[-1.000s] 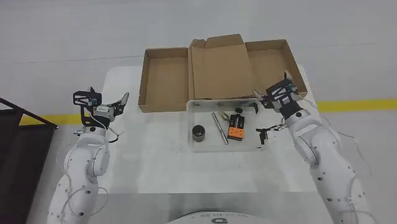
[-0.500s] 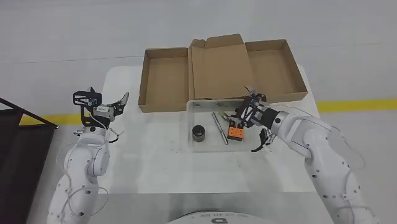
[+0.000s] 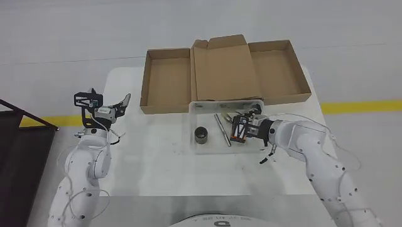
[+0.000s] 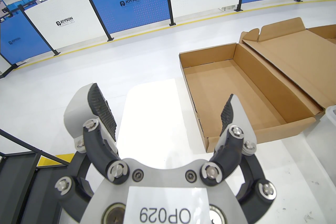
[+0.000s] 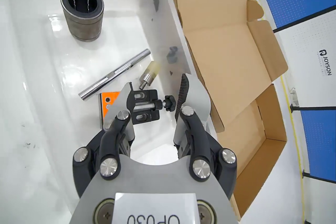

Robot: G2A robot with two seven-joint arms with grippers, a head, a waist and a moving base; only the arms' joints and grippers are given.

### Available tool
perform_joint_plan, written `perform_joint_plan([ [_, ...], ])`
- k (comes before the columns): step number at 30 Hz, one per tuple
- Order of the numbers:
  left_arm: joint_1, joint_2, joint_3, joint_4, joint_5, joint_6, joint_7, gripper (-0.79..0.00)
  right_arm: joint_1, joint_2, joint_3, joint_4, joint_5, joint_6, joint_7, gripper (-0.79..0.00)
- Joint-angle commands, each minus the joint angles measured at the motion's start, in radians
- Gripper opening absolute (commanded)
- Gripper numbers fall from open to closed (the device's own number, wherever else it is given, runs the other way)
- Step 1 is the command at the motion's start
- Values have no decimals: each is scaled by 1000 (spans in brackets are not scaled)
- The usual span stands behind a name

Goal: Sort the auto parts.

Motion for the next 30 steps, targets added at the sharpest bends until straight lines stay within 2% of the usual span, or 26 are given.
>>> perform_joint_plan([
  [1, 0, 0, 0, 0, 0, 0, 0, 0, 4, 1, -7, 9, -13, -5, 1, -292],
  [4, 0, 0, 0, 0, 0, 0, 0, 0, 8, 3, -19, 16, -20, -18, 1, -345],
  [7, 0, 0, 0, 0, 0, 0, 0, 0, 10, 6, -22, 19, -10, -44, -5, -314],
  [13, 0, 0, 0, 0, 0, 0, 0, 0, 17, 9, -33, 30, 25, -85, 19, -394],
  [17, 0, 0, 0, 0, 0, 0, 0, 0, 30, 8, -65, 45, 24, -83, 65, -372],
  [30, 0, 0, 0, 0, 0, 0, 0, 0, 61, 5, -133, 79, 9, -51, 137, -416],
])
